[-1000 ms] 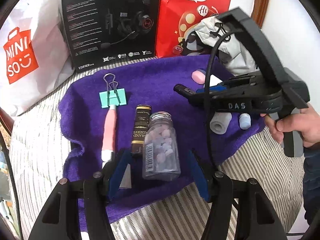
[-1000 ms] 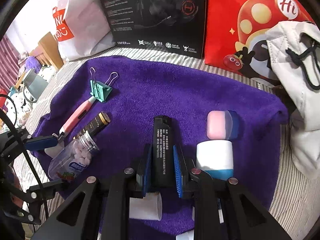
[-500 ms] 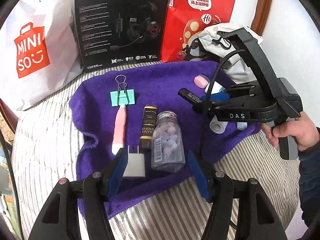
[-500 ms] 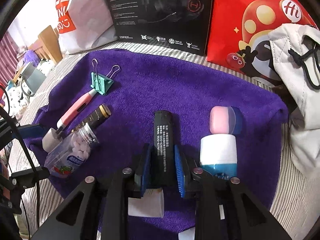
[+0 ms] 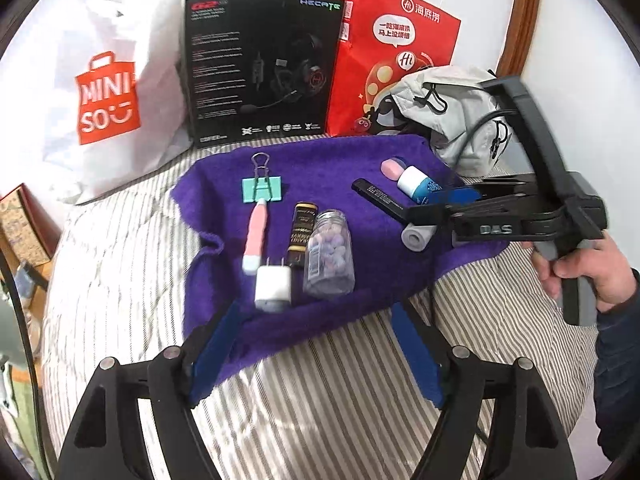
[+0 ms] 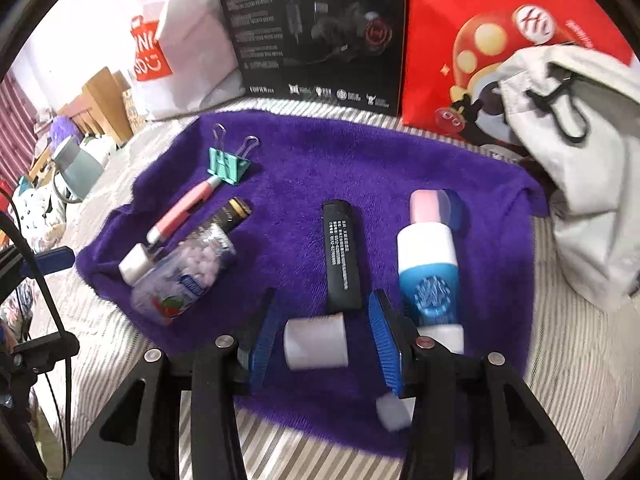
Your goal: Organize rigid objects
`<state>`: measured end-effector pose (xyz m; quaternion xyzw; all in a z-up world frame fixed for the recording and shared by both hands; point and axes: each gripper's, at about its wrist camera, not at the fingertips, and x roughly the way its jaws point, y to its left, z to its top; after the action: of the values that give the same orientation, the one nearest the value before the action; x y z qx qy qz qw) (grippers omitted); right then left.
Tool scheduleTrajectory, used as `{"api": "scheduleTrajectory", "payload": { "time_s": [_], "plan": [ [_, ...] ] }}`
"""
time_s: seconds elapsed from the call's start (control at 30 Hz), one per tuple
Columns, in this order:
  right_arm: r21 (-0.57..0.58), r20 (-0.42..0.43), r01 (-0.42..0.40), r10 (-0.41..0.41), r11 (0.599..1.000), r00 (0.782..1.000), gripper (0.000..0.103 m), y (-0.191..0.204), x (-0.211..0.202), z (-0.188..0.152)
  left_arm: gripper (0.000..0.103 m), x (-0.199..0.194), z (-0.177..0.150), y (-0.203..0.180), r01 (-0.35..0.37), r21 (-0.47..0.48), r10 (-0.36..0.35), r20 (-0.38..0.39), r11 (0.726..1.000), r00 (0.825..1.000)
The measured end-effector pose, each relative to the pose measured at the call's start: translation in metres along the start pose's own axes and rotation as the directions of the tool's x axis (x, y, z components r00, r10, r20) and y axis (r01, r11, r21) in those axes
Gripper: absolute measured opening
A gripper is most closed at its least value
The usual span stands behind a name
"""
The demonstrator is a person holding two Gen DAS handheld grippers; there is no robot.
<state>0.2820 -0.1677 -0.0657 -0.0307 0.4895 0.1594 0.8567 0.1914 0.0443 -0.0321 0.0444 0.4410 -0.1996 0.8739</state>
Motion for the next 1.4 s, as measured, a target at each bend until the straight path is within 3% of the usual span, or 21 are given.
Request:
{"api": "scheduleTrajectory", "payload": {
  "time_s": [0.1, 0.17, 0.27, 0.57, 0.93, 1.4],
  "plan": [
    [0.017, 0.041, 0.018, -0.019, 1.0, 0.999, 0.056, 0.003, -0.026, -0.013, 0.081, -0.01, -0.007, -0.004, -0.013, -0.01, 0.013, 0.008, 1.0, 1.0],
    [0.037, 0.066, 0.034, -0.036, 0.999, 0.997, 0.068, 0.003, -0.042, -0.024, 0.084, -0.017, -0.012, -0.009, -0.024, -0.018, 0.025, 0.019, 1.0, 1.0],
    [0.067, 0.111, 0.051, -0.059, 0.996, 0.992, 0.076, 0.002, -0.072, -0.047, 0.094, -0.025, -0.018, -0.017, -0.03, -0.041, 0.031, 0.032, 0.999, 0.999],
    [0.184, 0.142, 0.101, -0.128, 0.978, 0.982, 0.1, -0.008, -0.127, -0.111, 0.103, -0.04, -0.039, -0.043, -0.072, -0.094, 0.078, 0.063, 0.993, 0.995],
    [0.238, 0.159, 0.164, -0.205, 0.957, 0.966, 0.103, 0.008, -0.157, -0.154, 0.103, -0.06, -0.061, -0.053, -0.106, -0.165, 0.124, 0.106, 0.981, 0.987],
    [0.266, 0.184, 0.193, -0.246, 0.944, 0.952, 0.103, 0.033, -0.174, -0.172, 0.103, -0.078, -0.072, -0.052, -0.176, -0.168, 0.195, 0.105, 0.97, 0.975]
  ]
}}
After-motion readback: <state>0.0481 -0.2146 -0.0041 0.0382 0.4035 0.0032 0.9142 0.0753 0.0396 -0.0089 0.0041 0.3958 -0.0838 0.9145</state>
